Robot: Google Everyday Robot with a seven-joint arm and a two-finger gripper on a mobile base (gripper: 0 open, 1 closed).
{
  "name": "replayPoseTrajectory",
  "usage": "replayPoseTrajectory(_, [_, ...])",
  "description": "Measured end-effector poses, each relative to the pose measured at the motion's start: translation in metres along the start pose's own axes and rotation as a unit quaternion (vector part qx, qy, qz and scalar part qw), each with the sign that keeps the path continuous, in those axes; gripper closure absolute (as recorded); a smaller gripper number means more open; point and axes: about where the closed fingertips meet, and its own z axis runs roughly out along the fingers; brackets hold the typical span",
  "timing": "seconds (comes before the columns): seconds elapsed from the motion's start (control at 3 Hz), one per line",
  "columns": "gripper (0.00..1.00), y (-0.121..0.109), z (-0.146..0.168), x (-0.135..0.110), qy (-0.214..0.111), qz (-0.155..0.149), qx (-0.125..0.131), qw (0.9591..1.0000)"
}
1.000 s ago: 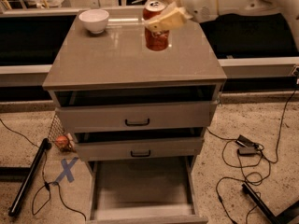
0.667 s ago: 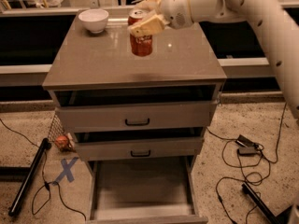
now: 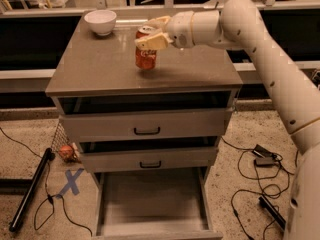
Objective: Pick coke can from bottom drawer and place on counter
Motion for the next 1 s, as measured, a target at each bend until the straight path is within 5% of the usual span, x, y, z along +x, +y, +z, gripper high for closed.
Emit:
replayPoseTrajectory(0.33, [0.50, -0.012, 0.001, 0.015, -0.034, 0.006, 0.011, 0.9994])
replayPoseTrajectory(0.67, [0.26, -0.019, 0.004, 0.040, -0.013, -0.033, 0.029, 0.9990])
replayPoseTrajectory(1.0, [0.04, -0.018, 0.007, 0.041, -0.012, -0.036, 0.027, 0.9989])
